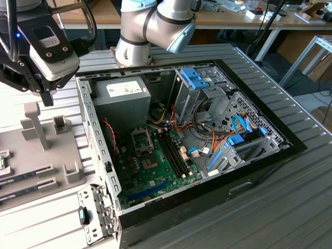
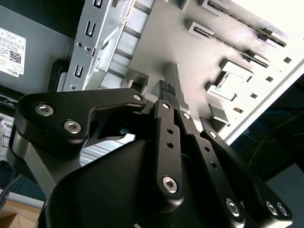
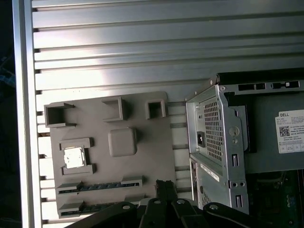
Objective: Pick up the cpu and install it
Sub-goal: 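Reach for the cpu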
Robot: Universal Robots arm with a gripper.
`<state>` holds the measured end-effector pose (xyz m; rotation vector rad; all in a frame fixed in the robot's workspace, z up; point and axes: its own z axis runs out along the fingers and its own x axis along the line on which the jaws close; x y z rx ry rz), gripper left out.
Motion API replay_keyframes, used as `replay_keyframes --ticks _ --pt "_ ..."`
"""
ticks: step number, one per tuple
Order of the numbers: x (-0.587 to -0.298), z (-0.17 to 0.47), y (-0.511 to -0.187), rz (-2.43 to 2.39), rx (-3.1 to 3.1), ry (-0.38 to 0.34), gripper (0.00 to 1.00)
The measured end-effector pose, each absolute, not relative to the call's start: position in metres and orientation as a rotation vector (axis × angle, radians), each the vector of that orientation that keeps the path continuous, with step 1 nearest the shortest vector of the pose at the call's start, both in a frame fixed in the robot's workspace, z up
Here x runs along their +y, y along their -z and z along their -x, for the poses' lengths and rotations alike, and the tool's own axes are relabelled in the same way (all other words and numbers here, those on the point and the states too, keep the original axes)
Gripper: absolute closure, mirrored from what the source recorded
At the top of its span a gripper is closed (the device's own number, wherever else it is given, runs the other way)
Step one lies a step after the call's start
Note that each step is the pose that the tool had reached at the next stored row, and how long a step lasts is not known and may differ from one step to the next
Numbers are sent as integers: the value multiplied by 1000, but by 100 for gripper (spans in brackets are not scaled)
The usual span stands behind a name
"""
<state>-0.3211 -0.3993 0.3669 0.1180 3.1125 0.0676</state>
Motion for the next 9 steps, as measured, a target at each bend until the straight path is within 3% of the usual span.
replay_keyframes --ticks 9 --pt "-399 323 -367 -118 3112 -68 89"
